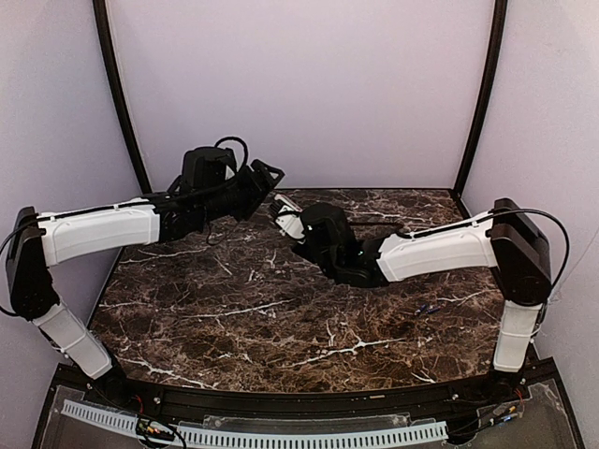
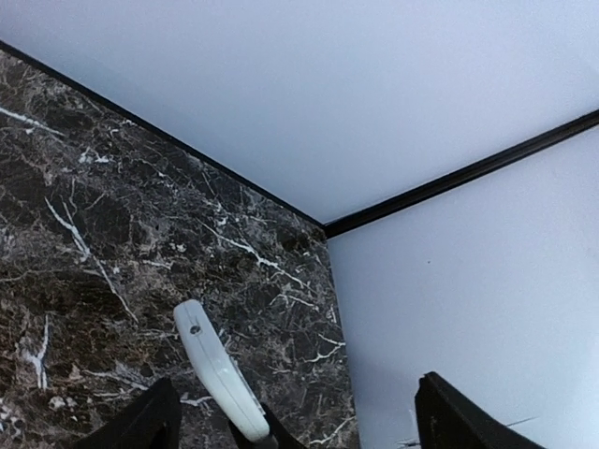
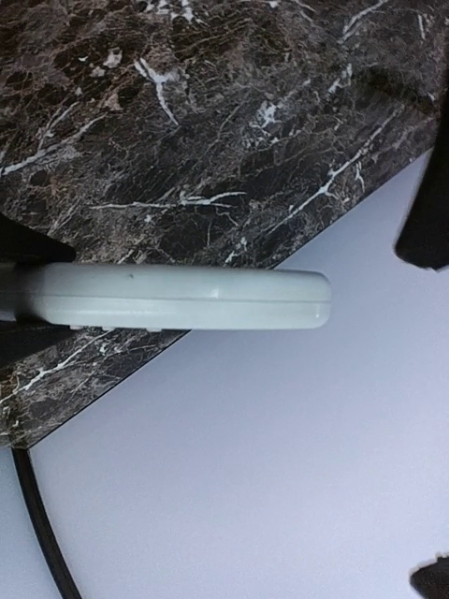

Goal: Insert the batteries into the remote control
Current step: Pass from the left arm to the right, then pass from the right arm to the left

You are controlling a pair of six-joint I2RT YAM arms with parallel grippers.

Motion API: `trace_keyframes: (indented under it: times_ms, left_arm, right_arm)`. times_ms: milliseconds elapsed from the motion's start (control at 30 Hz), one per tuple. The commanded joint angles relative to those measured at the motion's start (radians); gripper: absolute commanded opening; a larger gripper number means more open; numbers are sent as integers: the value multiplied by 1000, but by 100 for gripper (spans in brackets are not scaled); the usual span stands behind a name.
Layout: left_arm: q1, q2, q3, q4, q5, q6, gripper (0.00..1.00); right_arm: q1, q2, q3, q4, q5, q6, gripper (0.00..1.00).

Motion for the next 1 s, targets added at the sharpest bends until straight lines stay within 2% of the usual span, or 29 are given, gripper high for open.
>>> trace_keyframes:
  times_ms: [0, 33, 200, 333, 467, 567, 800, 900, 967]
  left_arm:
    - [28, -107, -53, 128, 61, 129, 94]
    - [32, -117, -59, 143, 72, 163, 97]
    - [61, -190, -90, 164, 95, 305, 99]
    - [87, -229, -171, 267, 196, 454, 99]
    - [93, -243, -267, 407, 336, 629, 99]
    - [94, -210, -270, 454, 495, 679, 98]
    - [91, -103, -258, 629, 749, 604, 86]
    - [79, -69, -255, 662, 789, 592, 79]
    - [66, -61, -256, 664, 796, 597, 78]
  right_arm:
    - [-40, -108, -25, -62, -90, 165, 0]
    - [-53, -132, -35, -76, -125, 209, 0]
    - [-154, -276, -97, -117, -391, 444, 0]
    - [-250, -373, -144, -116, -665, 614, 0]
    - [-345, -444, -194, -65, -949, 760, 0]
    - [-385, -463, -223, 3, -1121, 858, 0]
    - [-401, -453, -267, 163, -1303, 1046, 0]
    - [-408, -450, -287, 233, -1337, 1115, 0]
    - [-410, -449, -293, 267, -1348, 1148, 0]
